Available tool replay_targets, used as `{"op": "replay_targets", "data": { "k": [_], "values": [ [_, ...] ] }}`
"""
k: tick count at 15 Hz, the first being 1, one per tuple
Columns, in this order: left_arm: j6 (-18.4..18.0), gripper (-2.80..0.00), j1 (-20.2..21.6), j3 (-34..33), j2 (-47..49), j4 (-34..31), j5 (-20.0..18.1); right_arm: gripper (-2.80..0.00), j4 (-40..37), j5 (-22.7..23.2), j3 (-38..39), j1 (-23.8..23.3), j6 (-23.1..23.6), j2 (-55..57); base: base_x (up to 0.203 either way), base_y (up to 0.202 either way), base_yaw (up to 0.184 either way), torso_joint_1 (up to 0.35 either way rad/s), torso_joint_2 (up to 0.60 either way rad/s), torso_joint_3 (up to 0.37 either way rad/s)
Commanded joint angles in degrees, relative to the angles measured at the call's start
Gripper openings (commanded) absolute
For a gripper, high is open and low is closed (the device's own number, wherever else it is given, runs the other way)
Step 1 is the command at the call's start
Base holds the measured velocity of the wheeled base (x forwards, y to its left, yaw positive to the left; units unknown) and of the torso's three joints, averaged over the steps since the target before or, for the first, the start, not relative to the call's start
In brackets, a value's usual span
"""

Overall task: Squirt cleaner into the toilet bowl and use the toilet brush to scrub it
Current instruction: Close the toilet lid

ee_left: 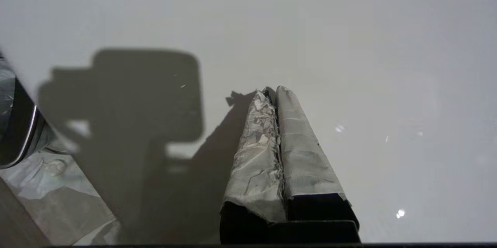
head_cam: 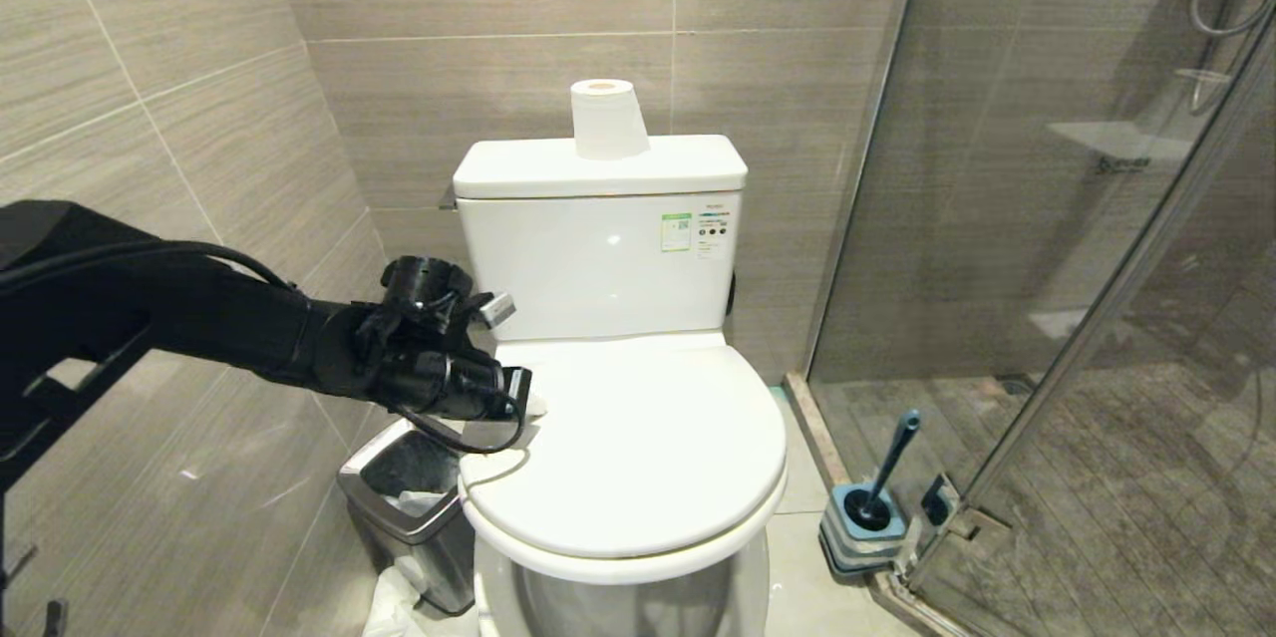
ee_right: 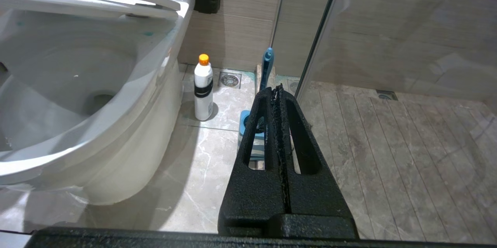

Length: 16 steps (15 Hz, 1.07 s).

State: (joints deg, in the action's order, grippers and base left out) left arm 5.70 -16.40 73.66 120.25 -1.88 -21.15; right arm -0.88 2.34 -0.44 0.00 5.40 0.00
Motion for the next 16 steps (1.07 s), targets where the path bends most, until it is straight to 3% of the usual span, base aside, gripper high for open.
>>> {"op": "replay_targets", "data": {
  "k": [1,6,10,16],
  "values": [
    [2.66,-2.8,0.17,-2.19,1.19,4.39,1.89,-2.8,0.0,0.03,0.0,0.0,0.05,0.09,0.0,0.0,0.0,0.0,0.0,0.0],
    [4.08,-2.8,1.18,-16.02,1.36,24.12,5.68,-2.8,0.0,0.03,0.0,0.0,0.05,0.09,0.0,0.0,0.0,0.0,0.0,0.0],
    [4.14,-2.8,2.39,-24.56,1.63,32.53,7.09,-2.8,0.0,0.03,0.0,0.0,0.05,0.09,0.0,0.0,0.0,0.0,0.0,0.0],
    [3.32,-2.8,2.43,-34.5,5.85,51.19,13.16,-2.8,0.0,0.03,0.0,0.0,0.05,0.09,0.0,0.0,0.0,0.0,0.0,0.0]
  ]
}}
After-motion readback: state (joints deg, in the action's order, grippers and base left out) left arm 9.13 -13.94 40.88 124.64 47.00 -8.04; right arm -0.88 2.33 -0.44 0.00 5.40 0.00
